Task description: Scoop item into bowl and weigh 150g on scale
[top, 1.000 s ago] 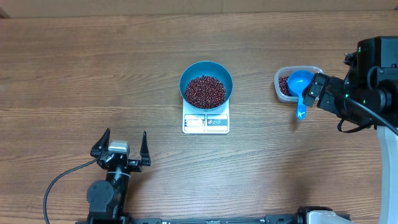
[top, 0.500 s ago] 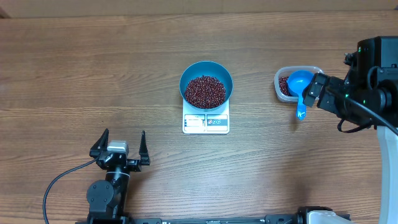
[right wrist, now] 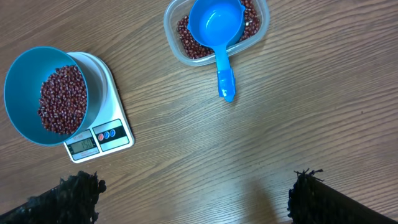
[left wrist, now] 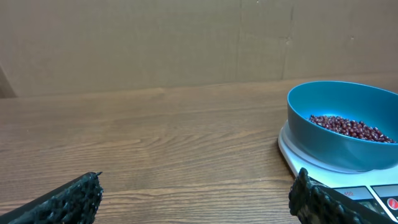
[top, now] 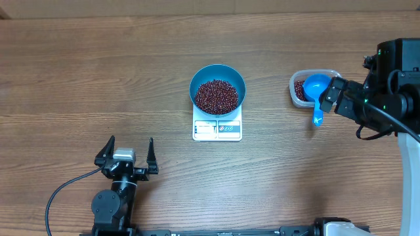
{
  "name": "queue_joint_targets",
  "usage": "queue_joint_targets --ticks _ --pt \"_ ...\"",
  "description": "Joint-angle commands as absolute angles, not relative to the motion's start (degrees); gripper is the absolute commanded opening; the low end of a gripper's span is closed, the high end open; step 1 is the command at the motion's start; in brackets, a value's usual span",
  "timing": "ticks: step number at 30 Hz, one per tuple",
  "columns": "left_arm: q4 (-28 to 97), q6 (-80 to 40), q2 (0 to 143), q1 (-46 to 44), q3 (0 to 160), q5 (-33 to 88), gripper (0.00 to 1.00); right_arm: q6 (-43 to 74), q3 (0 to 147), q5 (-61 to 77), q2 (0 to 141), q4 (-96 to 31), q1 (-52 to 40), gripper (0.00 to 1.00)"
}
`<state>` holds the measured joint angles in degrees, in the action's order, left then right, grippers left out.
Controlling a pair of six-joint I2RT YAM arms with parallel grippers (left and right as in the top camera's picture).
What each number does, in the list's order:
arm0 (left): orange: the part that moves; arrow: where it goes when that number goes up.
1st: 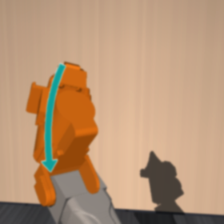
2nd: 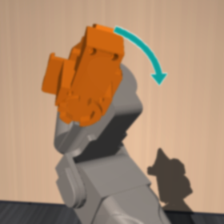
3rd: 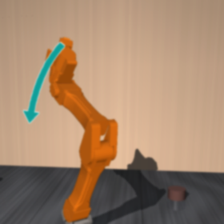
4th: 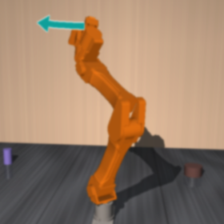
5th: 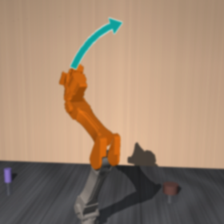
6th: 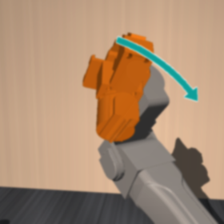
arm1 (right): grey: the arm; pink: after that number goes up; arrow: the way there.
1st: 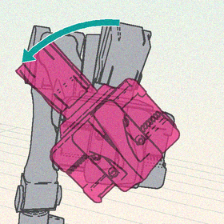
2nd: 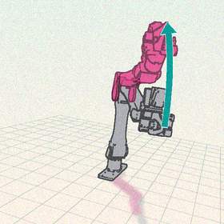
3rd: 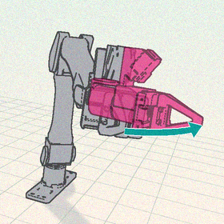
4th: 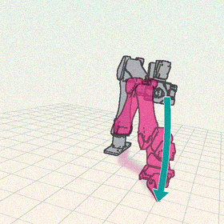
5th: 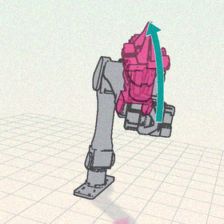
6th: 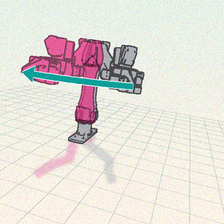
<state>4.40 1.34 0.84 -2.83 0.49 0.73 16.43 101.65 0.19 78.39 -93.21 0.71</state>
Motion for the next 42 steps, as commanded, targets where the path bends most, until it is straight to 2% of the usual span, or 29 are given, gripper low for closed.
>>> queue_joint_targets --ticks 1,11,19,23,27,34,38,42 --pt "4.49 0.19 0.25 -2.26 0.27 0.01 1.0 15.55 102.61 0.56 78.46 -93.17 0.71 1.0" --pt "4.49 0.19 0.25 -2.26 0.27 0.01 1.0 15.53 102.61 0.54 78.46 -92.55 0.71 1.0" --pt "4.49 0.19 0.25 -2.26 0.27 0.01 1.0 15.55 98.21 0.58 74.63 -77.52 0.71 1.0" --pt "4.49 0.19 0.25 -2.26 0.27 0.01 1.0 15.59 88.66 1.32 66.83 -65.12 0.71 1.0" --pt "4.49 0.19 0.25 -2.26 0.27 0.01 0.99 15.59 73.14 3.22 56.21 -46.78 0.71 1.0" --pt "4.49 0.19 0.25 -2.26 0.27 0.01 1.0 15.57 36.99 5.69 34.41 -6.55 -0.97 1.0" --pt "4.49 0.19 0.25 -2.26 0.27 0.01 1.0 16.36 20.93 5.96 25.02 8.29 -1.26 1.0" --pt "4.49 0.19 0.25 -2.26 0.27 0.01 1.0 16.45 9.58 6.74 17.98 16.53 -1.72 1.0"
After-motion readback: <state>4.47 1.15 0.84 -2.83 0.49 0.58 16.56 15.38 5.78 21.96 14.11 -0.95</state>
